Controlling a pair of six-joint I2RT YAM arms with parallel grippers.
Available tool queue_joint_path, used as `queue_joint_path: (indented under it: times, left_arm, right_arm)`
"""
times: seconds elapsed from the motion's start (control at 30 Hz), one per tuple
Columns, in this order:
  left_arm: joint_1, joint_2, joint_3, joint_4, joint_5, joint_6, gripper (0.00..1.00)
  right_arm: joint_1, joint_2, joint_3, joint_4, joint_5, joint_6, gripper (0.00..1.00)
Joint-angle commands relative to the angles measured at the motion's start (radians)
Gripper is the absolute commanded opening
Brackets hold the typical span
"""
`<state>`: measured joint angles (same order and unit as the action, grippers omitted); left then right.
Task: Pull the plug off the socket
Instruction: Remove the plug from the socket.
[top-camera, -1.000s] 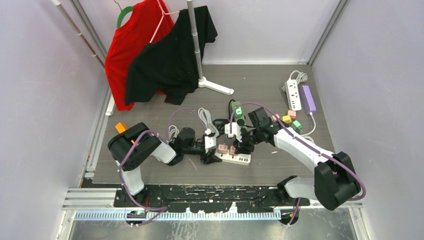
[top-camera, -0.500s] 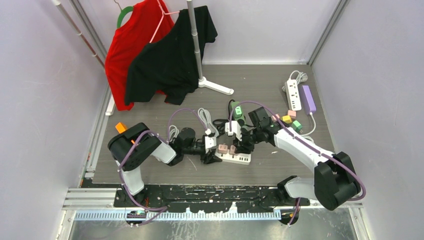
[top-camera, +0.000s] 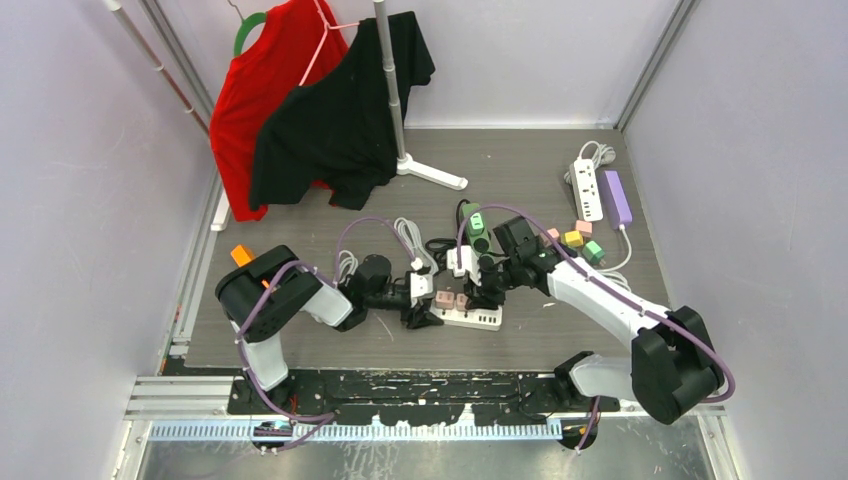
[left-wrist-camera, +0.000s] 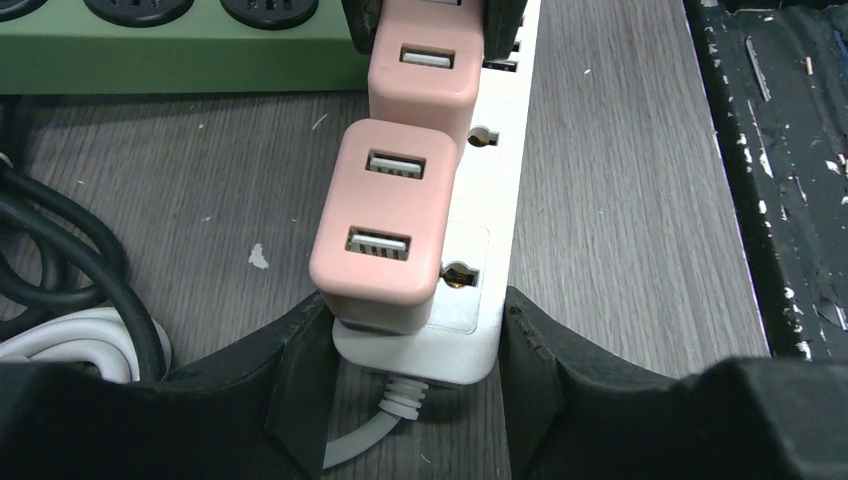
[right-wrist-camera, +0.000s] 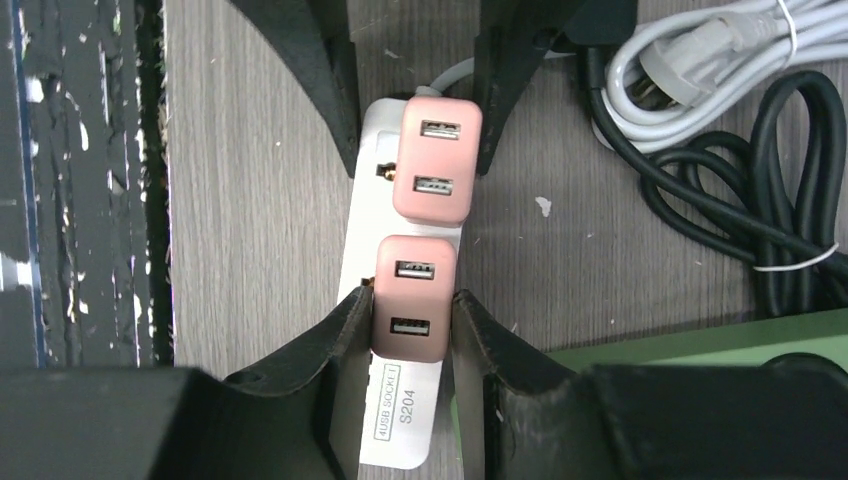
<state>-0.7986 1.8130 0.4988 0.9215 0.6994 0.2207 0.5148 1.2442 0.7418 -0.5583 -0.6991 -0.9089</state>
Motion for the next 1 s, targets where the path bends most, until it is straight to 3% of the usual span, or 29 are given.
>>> queue_joint_path:
  times: [0.0,0.13,0.27,0.4,0.47,0.67,0.77,0.97]
  left_arm:
    - [0.016,0.001,-0.003,-0.016,-0.062,0.014,0.01]
    - [0.017,-0.004,-0.012,-0.019,-0.072,0.024,0.00]
    - [0.017,-0.002,-0.009,-0.022,-0.071,0.026,0.00]
    - [0.017,-0.011,-0.004,-0.018,-0.067,0.006,0.02]
    - [0.017,-0.039,-0.007,-0.022,-0.078,-0.016,0.11]
    - [0.017,-0.171,-0.064,-0.001,-0.162,-0.107,0.62]
    - [0.017,-0.266,-0.088,-0.028,-0.184,-0.134,0.79]
    - [0.017,-0.513,-0.103,-0.292,-0.234,-0.219,0.84]
  right_arm:
    - [0.009,-0.004,0.018,0.104,0.006,0.196,0.01]
    - [-0.086,-0.040,0.045,-0.040,0.014,0.062,0.01]
    - [-0.106,-0.057,0.044,-0.258,-0.138,-0.202,0.01]
    - [-0.070,-0.023,0.071,-0.275,-0.181,-0.175,0.01]
    - [-0.076,-0.011,0.107,-0.294,-0.182,-0.143,0.01]
    - [-0.172,-0.052,0.151,-0.366,-0.279,-0.127,0.01]
    - [-0.198,-0.061,0.165,-0.389,-0.318,-0.117,0.01]
    - [-0.203,-0.026,0.212,-0.394,-0.348,-0.001,0.01]
